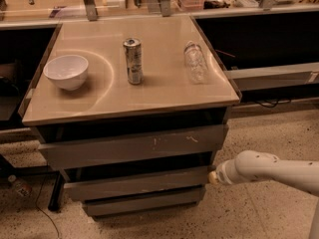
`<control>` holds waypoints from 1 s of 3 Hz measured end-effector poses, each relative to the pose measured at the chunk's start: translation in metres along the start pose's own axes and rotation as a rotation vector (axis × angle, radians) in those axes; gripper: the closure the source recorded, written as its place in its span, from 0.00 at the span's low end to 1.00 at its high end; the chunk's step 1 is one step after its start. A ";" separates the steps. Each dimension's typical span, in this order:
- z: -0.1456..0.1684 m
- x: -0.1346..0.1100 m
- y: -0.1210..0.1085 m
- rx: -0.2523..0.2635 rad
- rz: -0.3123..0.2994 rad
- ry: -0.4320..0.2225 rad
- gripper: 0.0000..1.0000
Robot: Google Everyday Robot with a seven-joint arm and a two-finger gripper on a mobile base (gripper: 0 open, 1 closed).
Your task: Close middle drawer
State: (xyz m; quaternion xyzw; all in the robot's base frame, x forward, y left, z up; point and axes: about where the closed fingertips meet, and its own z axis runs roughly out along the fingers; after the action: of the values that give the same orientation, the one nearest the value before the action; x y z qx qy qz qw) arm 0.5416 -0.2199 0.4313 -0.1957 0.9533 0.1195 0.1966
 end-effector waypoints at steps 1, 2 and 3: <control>0.002 -0.021 -0.020 0.034 0.051 -0.046 1.00; 0.009 -0.028 -0.029 0.040 0.093 -0.071 1.00; 0.009 -0.028 -0.029 0.040 0.093 -0.070 1.00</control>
Offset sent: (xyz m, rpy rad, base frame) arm 0.0700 -0.0211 -0.0013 0.0488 -0.0723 -0.1766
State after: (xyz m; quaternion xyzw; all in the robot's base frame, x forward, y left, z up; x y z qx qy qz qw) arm 0.5804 -0.2341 0.4307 -0.1429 0.9560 0.1165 0.2281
